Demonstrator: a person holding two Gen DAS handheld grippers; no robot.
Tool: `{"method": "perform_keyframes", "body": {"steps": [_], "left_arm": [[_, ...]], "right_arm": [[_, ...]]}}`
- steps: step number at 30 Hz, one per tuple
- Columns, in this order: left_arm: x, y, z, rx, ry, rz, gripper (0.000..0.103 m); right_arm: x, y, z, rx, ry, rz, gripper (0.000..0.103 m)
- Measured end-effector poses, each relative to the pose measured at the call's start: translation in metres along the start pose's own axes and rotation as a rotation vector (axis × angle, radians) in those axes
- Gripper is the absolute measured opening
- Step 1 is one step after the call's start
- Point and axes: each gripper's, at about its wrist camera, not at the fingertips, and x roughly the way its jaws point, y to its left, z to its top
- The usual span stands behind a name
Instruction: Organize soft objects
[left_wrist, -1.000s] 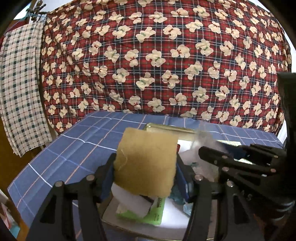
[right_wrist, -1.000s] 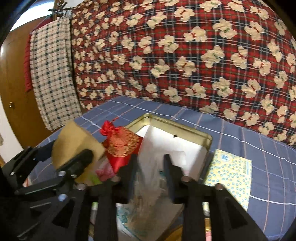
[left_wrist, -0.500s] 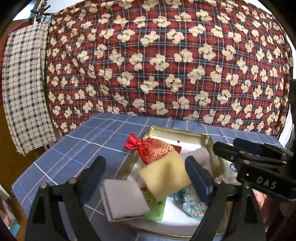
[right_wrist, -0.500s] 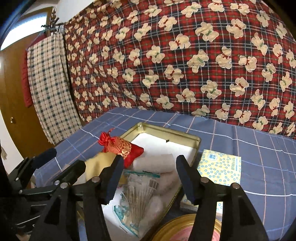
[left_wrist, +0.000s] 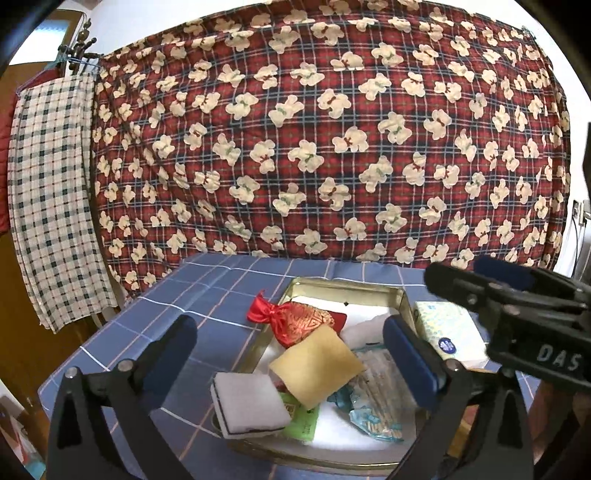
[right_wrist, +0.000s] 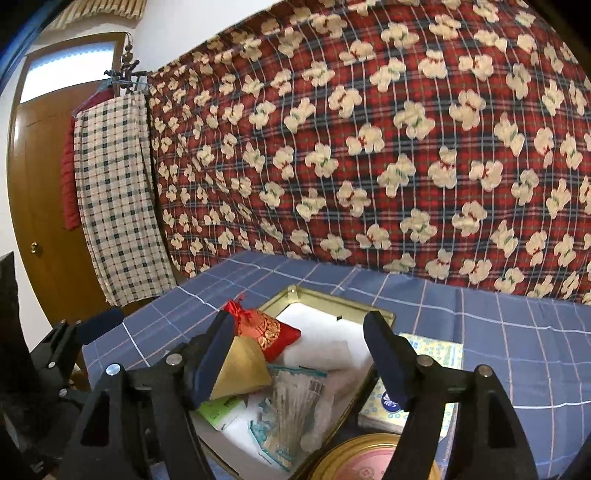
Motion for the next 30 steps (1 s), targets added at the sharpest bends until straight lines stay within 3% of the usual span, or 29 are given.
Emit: {"method": "perform_keyframes", "body": {"steps": [30], "left_arm": [[-0.0077, 0.0046, 0.0033, -0.01, -0.011, 0.017, 0.102]], "right_arm": [[-0.0127, 0.0014, 0.002, -0.009, -0.03, -0.005, 0.075]]}}
